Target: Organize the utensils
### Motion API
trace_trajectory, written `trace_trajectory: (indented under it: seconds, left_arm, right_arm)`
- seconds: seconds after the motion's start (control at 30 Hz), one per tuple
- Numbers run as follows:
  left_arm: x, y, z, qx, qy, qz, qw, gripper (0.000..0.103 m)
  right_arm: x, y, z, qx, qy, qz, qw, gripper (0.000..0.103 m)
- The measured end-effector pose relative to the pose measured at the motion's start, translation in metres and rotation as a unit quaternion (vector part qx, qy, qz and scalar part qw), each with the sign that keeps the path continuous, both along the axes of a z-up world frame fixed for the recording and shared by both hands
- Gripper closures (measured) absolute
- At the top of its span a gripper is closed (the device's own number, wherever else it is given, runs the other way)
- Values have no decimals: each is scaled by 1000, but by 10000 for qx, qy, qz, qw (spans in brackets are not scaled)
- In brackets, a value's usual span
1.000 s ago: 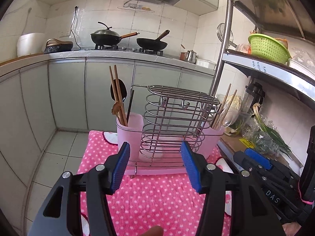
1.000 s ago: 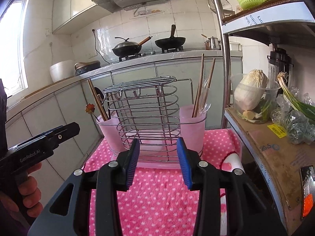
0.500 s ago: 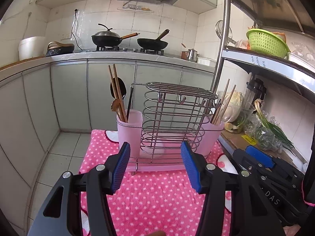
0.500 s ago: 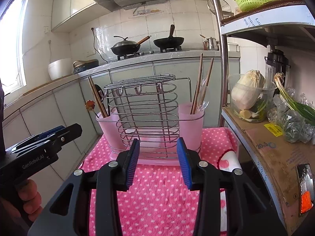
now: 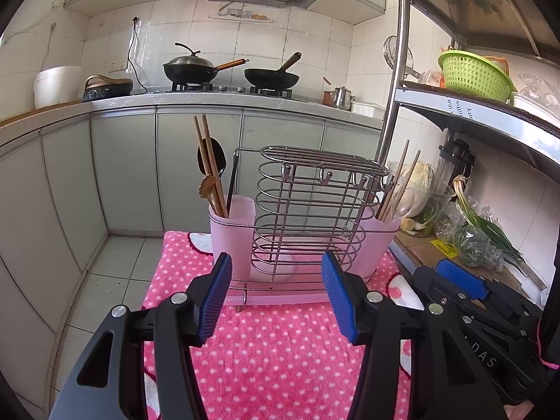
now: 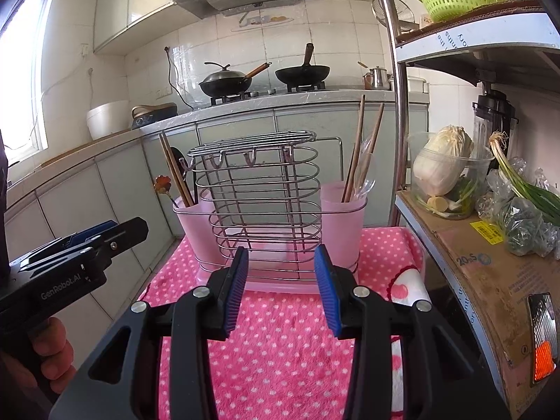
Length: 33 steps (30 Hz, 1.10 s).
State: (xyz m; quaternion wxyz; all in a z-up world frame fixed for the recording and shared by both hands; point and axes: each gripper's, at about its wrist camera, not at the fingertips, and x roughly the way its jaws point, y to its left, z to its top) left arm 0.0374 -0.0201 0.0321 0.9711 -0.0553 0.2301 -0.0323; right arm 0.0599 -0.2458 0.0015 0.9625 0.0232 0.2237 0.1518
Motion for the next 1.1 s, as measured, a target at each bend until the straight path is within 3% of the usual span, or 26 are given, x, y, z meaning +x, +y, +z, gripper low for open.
trace_trajectory:
  seconds: [1.1]
  left_arm:
    - [1,-2,0,36,-10,-36,10000,50]
  right_arm:
    - [4,-1,-1,2,13,13,10000,63]
